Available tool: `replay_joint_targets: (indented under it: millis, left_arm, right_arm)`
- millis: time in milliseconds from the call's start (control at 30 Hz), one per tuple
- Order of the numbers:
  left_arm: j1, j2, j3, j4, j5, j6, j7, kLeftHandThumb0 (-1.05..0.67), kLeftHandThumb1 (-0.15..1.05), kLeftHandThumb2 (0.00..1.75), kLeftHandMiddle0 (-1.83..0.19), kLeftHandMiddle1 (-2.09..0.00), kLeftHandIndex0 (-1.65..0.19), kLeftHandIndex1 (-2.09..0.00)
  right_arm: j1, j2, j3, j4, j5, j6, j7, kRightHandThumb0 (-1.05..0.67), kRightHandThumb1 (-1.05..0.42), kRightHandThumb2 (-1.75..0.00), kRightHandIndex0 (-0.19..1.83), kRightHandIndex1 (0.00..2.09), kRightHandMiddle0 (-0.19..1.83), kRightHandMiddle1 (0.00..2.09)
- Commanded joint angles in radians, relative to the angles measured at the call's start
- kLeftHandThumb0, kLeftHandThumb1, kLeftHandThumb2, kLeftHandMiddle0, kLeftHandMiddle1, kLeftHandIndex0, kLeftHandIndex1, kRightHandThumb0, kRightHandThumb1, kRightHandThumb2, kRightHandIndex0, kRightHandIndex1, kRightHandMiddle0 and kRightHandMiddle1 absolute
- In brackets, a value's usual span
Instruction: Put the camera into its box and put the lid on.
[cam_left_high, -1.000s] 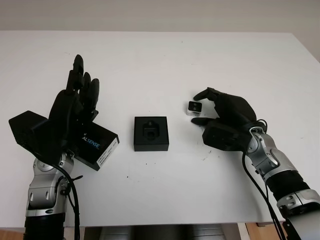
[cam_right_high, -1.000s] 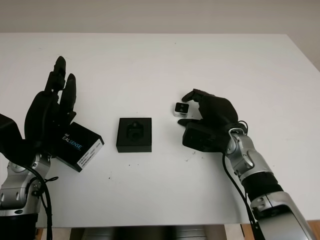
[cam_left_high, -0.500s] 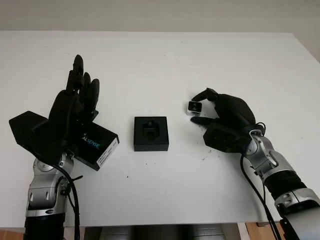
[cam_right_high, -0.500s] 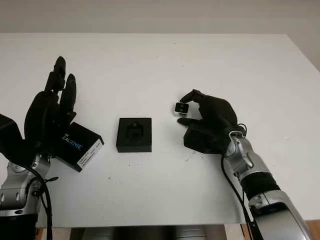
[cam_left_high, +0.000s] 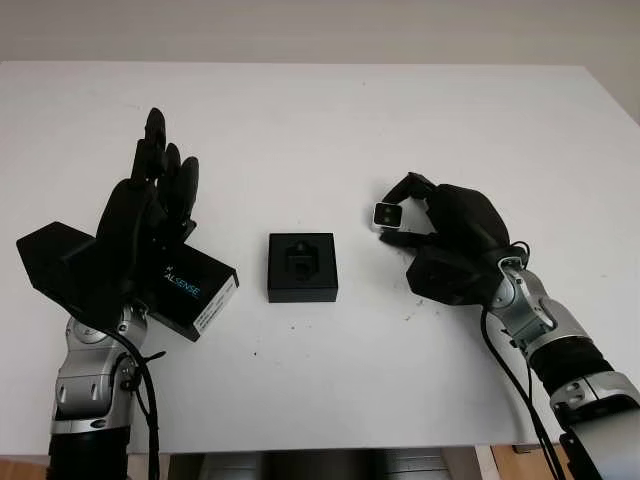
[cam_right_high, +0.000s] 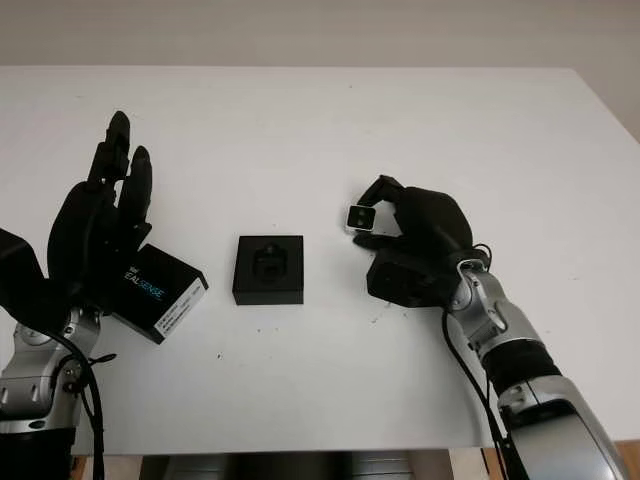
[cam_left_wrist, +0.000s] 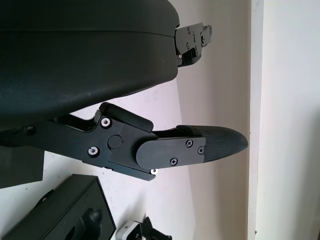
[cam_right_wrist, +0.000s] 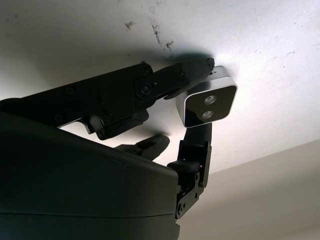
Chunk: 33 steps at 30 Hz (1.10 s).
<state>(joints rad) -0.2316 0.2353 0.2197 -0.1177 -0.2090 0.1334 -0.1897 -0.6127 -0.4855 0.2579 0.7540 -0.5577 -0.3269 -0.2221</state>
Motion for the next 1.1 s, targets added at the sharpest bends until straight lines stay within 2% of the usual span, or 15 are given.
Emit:
replay_joint_targets:
  millis: [0, 633, 900, 1067]
  left_arm:
    - [0.007, 0.004, 0.001, -0.016, -0.002, 0.002, 0.002, -0.74, 1.05, 0.47, 0.19, 0.0, 0.19, 0.0]
    - [0.0, 0.009, -0.002, -0.003, 0.002, -0.016, -0.001, -0.73, 1.05, 0.46, 0.19, 0.0, 0.19, 0.0]
    - [0.006, 0.01, -0.005, -0.013, 0.013, -0.01, 0.006, -0.74, 1.05, 0.46, 0.19, 0.0, 0.19, 0.0]
    - [0.008, 0.007, -0.003, -0.013, 0.012, -0.01, 0.005, -0.74, 1.05, 0.47, 0.19, 0.0, 0.19, 0.0]
  right_arm:
    - [-0.001, 0.005, -0.014, 0.014, 0.02, -0.001, 0.013, -0.4, -0.96, -0.06, 0.51, 0.1, 0.41, 1.32]
    - [-0.013, 0.043, -0.116, -0.033, 0.219, 0.092, 0.214, -0.44, -0.99, -0.05, 0.38, 0.03, 0.35, 1.45]
    - [0.001, 0.058, -0.161, -0.089, 0.298, 0.048, 0.266, -0.46, -0.98, -0.05, 0.37, 0.04, 0.38, 1.5]
    - [0.032, 0.059, -0.173, -0.197, 0.325, 0.068, 0.311, -0.49, -1.01, -0.06, 0.35, 0.03, 0.36, 1.52]
